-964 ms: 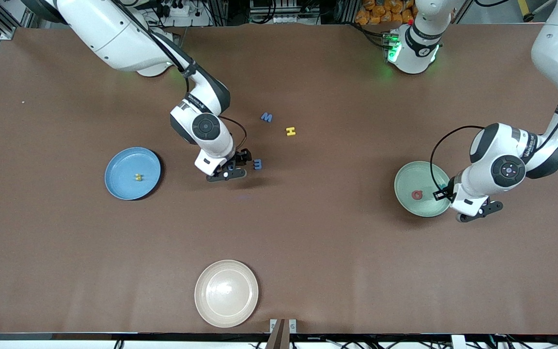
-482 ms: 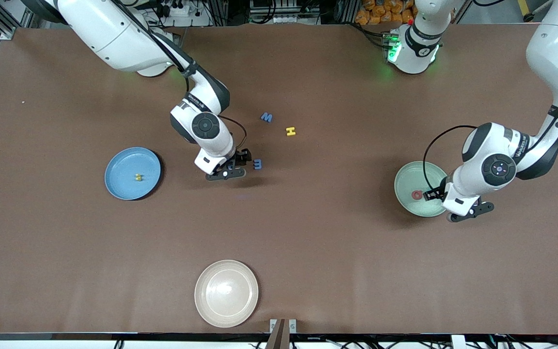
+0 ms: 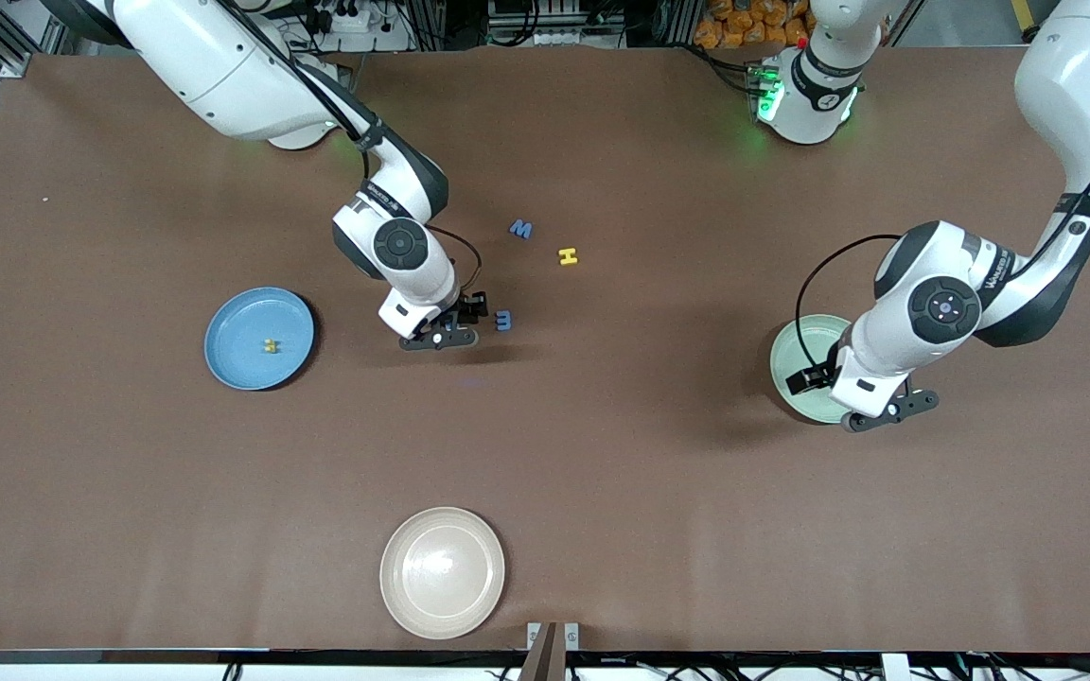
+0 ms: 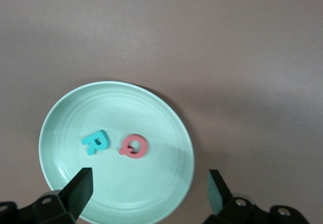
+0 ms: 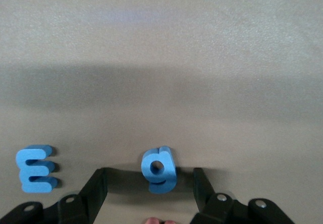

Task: Sort upper and lower case letters into plates
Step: 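Carry the blue g onto the blue plate with the right gripper and release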

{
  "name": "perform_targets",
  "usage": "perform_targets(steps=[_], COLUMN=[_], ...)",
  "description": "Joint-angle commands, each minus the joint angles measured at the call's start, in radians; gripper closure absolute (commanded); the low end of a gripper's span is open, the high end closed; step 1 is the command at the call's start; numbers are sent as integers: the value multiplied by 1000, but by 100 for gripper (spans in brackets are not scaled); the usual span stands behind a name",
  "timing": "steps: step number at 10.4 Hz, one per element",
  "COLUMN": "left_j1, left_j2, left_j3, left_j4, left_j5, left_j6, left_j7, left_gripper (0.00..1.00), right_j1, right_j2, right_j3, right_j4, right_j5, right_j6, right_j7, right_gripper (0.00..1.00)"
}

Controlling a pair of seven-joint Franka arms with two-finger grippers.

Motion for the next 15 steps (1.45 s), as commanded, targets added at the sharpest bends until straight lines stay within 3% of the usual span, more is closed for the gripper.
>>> perform_targets(steps=[1, 5, 7, 9, 10, 14, 15], left_j1=[2, 0, 0, 0, 0, -2, -2], left_j2=[-38, -38, -38, -38, -38, -38, -38], left_j3=[-54, -125, -142, -157, -165, -183, -188], left_j4=[20, 43, 43, 43, 43, 44, 44], left_j5=[-20, -18, -18, -18, -18, -18, -18], left_j6=[-53, -88, -88, -88, -88, -88, -88], left_j7=[-24, -82, -96, -124, -125, -153, -154], left_gripper=[0, 0, 0, 0, 0, 0, 0], right_j1=[-9, -8, -6, -5, -5, -6, -15], right_j2=[0, 0, 0, 2, 0, -26, -43], right_j3=[12, 12, 12, 12, 12, 18, 55], right_j4=[-19, -19, -19, -21, -19, 13, 57], right_j5=[-14, -15, -15, -17, -18, -18, -21], right_j6=[22, 21, 21, 19, 19, -3, -104], right_j7=[20, 19, 19, 17, 19, 11, 8], right_gripper=[30, 46, 66, 94, 100, 100, 100])
